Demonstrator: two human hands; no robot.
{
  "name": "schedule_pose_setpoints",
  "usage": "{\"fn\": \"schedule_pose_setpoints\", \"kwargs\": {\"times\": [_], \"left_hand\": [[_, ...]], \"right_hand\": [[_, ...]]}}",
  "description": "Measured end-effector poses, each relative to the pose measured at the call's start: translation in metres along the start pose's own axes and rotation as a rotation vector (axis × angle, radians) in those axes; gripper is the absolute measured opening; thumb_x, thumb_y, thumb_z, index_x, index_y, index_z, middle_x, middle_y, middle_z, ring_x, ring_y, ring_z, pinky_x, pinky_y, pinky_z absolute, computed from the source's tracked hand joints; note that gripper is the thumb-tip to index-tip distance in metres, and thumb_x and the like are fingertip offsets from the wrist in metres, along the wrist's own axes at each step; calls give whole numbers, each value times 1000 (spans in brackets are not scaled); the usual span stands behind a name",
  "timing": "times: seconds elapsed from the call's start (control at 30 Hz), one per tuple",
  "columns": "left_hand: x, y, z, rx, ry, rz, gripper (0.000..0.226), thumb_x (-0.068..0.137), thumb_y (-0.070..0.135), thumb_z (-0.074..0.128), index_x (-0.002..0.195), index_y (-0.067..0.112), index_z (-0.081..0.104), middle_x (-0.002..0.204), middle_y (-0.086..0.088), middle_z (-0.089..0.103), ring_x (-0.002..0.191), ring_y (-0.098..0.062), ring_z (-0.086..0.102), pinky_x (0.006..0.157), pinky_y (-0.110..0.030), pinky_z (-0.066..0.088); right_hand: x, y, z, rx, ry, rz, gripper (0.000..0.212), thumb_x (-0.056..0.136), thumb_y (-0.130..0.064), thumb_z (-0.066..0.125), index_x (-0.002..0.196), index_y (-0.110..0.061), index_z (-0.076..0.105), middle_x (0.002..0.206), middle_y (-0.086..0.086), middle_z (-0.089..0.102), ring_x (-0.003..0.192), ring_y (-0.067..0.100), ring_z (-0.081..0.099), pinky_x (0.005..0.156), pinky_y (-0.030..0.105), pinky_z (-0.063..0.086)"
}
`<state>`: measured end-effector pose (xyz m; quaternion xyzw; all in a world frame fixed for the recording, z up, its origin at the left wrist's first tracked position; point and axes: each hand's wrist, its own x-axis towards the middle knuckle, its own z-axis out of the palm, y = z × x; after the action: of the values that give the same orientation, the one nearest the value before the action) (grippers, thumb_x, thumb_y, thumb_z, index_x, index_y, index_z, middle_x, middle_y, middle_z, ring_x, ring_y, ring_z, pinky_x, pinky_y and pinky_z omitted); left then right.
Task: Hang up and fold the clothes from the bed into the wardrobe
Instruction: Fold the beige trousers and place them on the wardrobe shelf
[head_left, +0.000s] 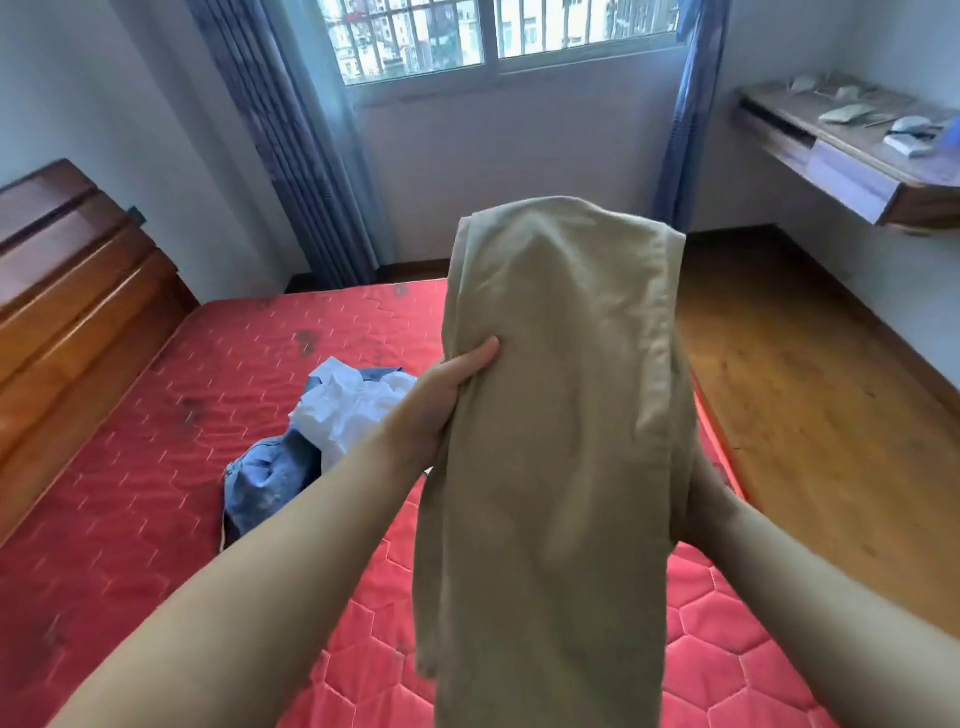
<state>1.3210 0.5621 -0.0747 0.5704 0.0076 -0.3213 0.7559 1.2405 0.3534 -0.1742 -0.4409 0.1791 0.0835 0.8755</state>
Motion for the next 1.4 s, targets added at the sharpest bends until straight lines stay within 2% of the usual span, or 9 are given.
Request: {"fn": "schedule_pose_setpoints", "kwargs": {"times": [0.2,0.37,0.57,0.7,0.8,0.93,1.1,1.27,1.4], "left_hand": [[20,-19,-21,78,221,-123,21,95,30,61,91,10,69,81,-6,73,69,-17,70,62,-26,58],[24,-36,-31,48,117,-195,24,94,31,55,82,12,62,69,-5,65,61,-15,65,56,-21,53],[-2,-68,-48,83,-17,-84,36,77,29,64,109,12,66,97,-3,76,90,-11,72,74,-24,54],[3,-86,-47,180,39,11,29,80,11,75,108,6,70,107,-15,73,98,-24,70,77,-29,57],[5,-90,-42,262,40,53,26,82,14,75,104,0,71,102,-18,73,97,-27,71,80,-33,58],[0,-87,-40,337,38,58,9,87,6,69,96,7,71,91,-10,76,88,-19,73,72,-27,58],[-5,-84,-47,219,96,87,10,87,2,67,95,7,71,90,-11,75,81,-19,72,68,-27,58],[-2,-79,-47,171,114,97,8,87,7,67,94,5,72,89,-12,75,81,-21,72,68,-28,58],[2,-72,-54,100,172,81,9,89,14,67,88,6,72,81,-11,74,75,-21,71,64,-28,58]], "right_hand": [[-21,-19,-3,-111,-154,90,87,80,-77,30,123,-11,66,119,19,68,112,30,65,90,42,56],[-13,-1,-2,-389,61,-62,7,74,-19,75,70,-16,70,80,5,70,83,15,66,82,29,50],[-14,-3,-6,-200,147,86,34,70,-19,72,102,-9,72,93,13,75,82,22,73,70,31,59],[-6,3,-11,-546,442,-81,62,80,-36,76,132,-16,47,104,9,67,95,24,67,89,41,54],[-8,7,-3,-781,436,-61,53,77,-55,71,114,-20,54,93,2,65,86,16,62,76,33,49],[-5,22,0,-840,386,-68,24,81,-39,74,83,-17,66,78,2,66,70,14,57,61,28,41],[6,25,-4,-497,406,-31,18,91,-24,65,75,-17,61,72,-2,56,67,13,48,64,28,36],[17,26,-9,-334,473,-67,16,93,-35,62,84,-21,58,84,6,52,68,19,45,60,30,34],[8,33,-14,-456,245,38,62,73,-62,70,122,-29,53,103,-2,67,85,14,64,67,35,51]]}}
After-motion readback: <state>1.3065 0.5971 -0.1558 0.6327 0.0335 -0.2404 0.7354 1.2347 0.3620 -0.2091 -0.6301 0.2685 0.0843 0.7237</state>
